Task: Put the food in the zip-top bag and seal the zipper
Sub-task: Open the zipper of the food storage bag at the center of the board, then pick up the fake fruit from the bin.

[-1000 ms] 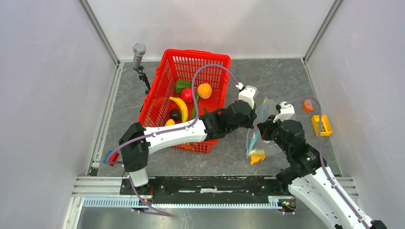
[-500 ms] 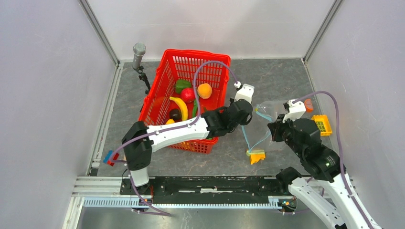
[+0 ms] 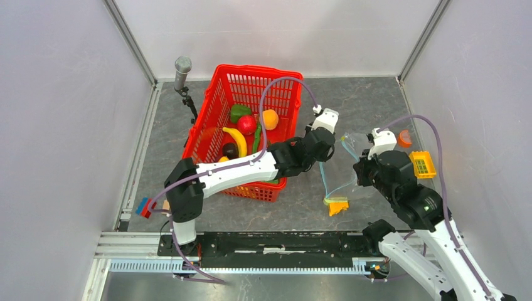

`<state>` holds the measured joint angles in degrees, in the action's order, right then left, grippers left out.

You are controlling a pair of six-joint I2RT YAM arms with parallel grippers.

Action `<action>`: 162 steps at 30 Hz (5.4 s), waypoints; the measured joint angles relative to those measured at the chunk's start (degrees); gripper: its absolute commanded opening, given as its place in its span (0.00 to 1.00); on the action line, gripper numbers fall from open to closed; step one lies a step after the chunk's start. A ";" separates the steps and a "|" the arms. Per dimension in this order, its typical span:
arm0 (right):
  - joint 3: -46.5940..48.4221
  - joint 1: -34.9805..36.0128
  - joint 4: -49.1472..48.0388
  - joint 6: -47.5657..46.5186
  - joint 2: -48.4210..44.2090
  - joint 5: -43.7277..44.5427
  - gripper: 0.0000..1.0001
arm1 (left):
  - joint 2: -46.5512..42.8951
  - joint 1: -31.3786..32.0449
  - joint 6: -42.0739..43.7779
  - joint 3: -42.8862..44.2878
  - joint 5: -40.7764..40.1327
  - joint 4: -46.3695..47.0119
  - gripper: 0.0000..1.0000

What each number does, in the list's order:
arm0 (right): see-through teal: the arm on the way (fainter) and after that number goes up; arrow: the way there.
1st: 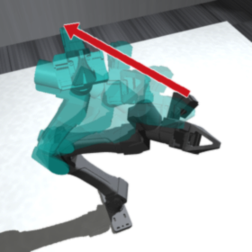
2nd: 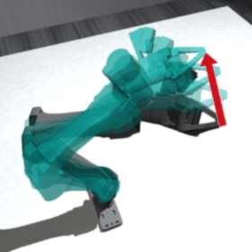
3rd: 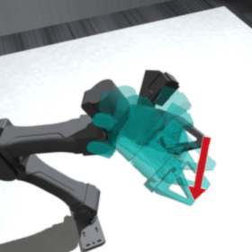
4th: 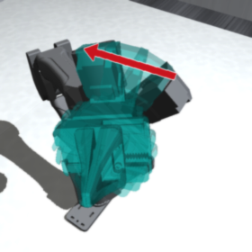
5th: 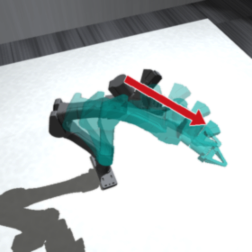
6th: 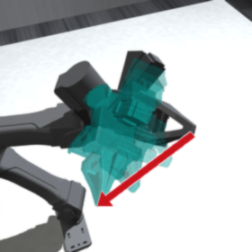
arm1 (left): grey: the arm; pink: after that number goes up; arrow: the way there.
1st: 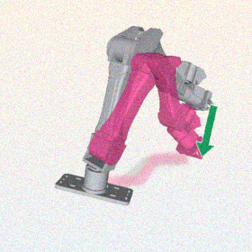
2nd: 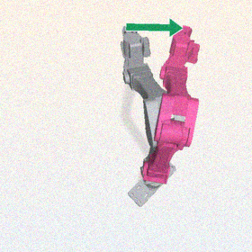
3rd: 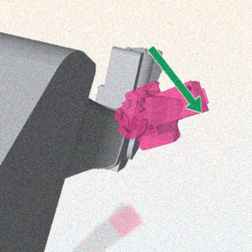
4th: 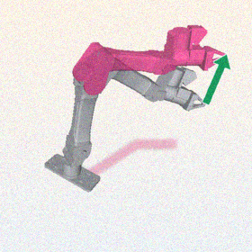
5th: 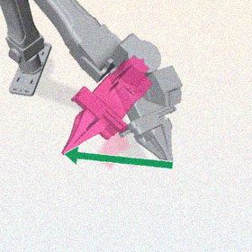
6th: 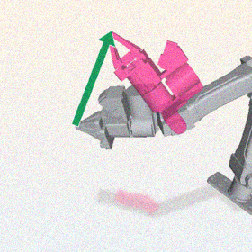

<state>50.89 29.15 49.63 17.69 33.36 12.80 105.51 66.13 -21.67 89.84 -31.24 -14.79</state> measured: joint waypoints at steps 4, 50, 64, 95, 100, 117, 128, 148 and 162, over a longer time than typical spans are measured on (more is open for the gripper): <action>-2.34 0.00 -3.93 0.50 1.73 1.29 0.00 | 0.00 -0.48 1.09 0.00 3.13 -0.17 0.72; -3.76 0.00 -12.37 3.34 4.04 2.23 0.32 | -0.76 -0.79 -8.35 -3.50 18.36 3.82 0.02; -11.28 0.00 -18.34 7.21 0.52 0.17 0.00 | -0.50 -0.37 -9.55 -1.66 15.63 3.56 0.02; 3.10 0.00 -2.64 -1.77 12.55 10.29 0.00 | 1.88 -3.06 -7.93 3.43 22.97 -5.95 0.82; 2.67 0.00 -5.55 -2.60 15.82 10.19 0.00 | -1.99 -3.06 -7.82 3.43 23.91 -6.19 0.85; -0.55 -0.17 -12.66 -4.04 17.18 6.38 0.00 | -29.70 -3.41 -2.56 -8.20 16.59 -4.52 1.00; -3.30 -0.17 -13.22 -3.43 15.02 3.72 0.00 | -36.59 -25.99 -2.64 -19.91 14.27 -11.78 0.91; -4.63 -0.28 -13.62 -2.91 11.96 2.08 0.00 | -6.86 -34.86 -4.63 -20.46 15.87 -12.02 0.71; -5.84 -0.28 -13.92 -2.51 11.28 1.18 0.00 | -1.99 -35.47 -8.07 -21.97 15.98 -9.35 0.27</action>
<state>45.06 28.86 35.70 15.18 44.64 13.98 103.53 30.65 -29.74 67.88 -15.27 -24.14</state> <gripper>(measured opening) 0.010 0.366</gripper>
